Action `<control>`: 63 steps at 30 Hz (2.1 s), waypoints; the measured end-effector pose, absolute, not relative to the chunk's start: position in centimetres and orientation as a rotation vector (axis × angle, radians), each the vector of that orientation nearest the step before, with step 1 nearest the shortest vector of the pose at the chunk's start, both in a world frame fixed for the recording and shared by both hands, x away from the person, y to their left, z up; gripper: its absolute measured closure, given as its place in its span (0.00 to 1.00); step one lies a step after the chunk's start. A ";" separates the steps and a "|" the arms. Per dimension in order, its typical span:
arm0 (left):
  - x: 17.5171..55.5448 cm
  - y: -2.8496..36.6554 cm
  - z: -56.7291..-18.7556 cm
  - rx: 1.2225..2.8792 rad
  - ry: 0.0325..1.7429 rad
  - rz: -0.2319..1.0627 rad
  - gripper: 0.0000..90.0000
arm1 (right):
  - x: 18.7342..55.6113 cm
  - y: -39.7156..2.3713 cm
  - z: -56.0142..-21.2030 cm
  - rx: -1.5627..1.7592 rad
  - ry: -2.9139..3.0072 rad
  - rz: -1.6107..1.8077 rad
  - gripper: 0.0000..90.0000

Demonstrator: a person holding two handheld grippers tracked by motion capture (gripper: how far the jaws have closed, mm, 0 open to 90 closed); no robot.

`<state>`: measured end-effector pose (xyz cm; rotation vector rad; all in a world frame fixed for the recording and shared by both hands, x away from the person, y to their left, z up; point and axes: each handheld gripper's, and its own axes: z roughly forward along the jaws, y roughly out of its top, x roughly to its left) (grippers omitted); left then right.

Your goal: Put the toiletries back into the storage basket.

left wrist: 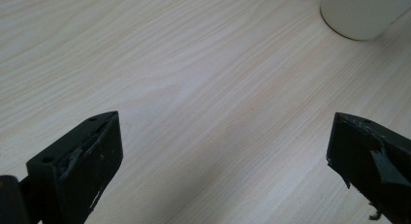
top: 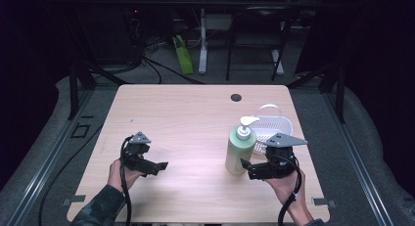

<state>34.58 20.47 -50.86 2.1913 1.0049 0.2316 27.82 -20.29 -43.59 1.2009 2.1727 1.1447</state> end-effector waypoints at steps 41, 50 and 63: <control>35.4 19.6 -51.1 2.238 0.998 0.202 0.00 | 30.6 -18.2 -41.3 1.111 1.868 1.418 0.70; 35.2 19.5 -51.1 2.247 0.988 0.202 0.00 | 30.6 -18.4 -41.5 1.109 1.859 1.428 0.76; 35.1 19.5 -51.2 2.259 0.990 0.190 0.00 | 30.6 -18.7 -41.4 1.090 1.876 1.431 0.76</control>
